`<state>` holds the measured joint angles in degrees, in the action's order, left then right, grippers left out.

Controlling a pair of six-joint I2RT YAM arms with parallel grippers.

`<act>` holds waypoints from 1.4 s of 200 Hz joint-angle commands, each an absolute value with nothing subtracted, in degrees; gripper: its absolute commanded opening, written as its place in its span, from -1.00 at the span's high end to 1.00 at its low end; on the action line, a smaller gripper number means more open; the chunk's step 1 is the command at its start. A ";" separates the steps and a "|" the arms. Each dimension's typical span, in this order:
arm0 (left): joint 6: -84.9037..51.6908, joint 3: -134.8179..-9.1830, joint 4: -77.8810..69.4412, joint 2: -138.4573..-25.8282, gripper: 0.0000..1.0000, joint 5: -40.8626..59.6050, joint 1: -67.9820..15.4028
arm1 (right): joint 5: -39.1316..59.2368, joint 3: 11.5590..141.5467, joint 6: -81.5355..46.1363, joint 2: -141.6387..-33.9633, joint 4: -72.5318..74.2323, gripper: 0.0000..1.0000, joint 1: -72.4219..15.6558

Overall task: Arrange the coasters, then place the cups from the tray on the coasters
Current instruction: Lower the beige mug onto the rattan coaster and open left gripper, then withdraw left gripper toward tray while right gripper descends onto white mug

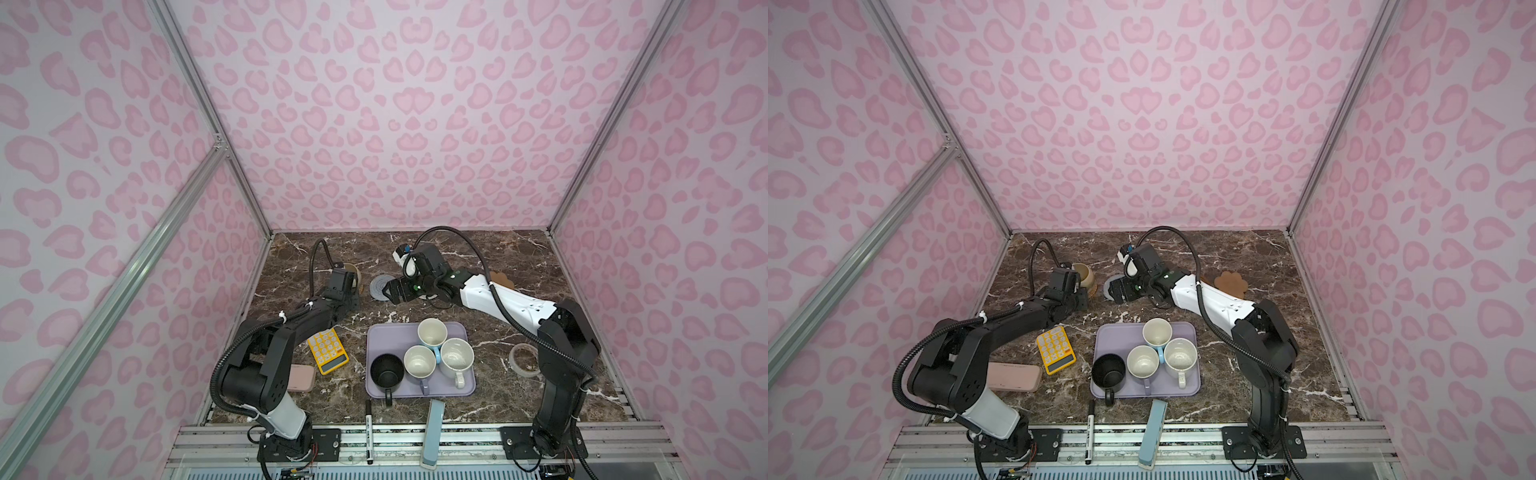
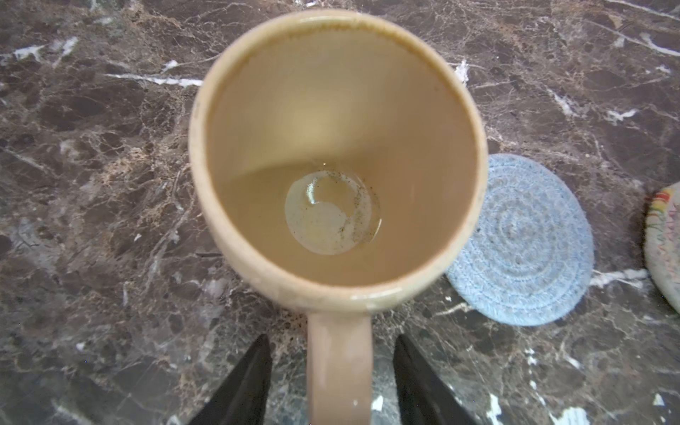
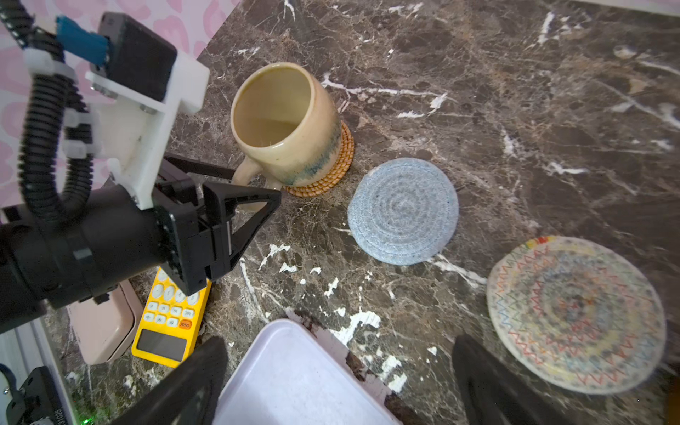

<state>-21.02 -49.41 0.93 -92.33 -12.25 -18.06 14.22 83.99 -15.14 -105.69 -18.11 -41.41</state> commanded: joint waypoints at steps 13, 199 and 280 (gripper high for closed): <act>-24.12 -49.21 3.58 -86.00 -0.86 -13.04 -18.11 | 5.94 83.45 -15.81 -100.91 -26.43 -0.96 -42.63; -38.68 -43.36 13.04 -59.26 -0.95 13.91 -36.68 | -3.12 56.84 -31.96 -73.89 -37.49 0.24 -56.20; -40.74 -41.23 10.13 -59.81 -0.95 15.88 -39.09 | -0.83 55.23 -33.55 -76.03 -35.58 0.49 -56.82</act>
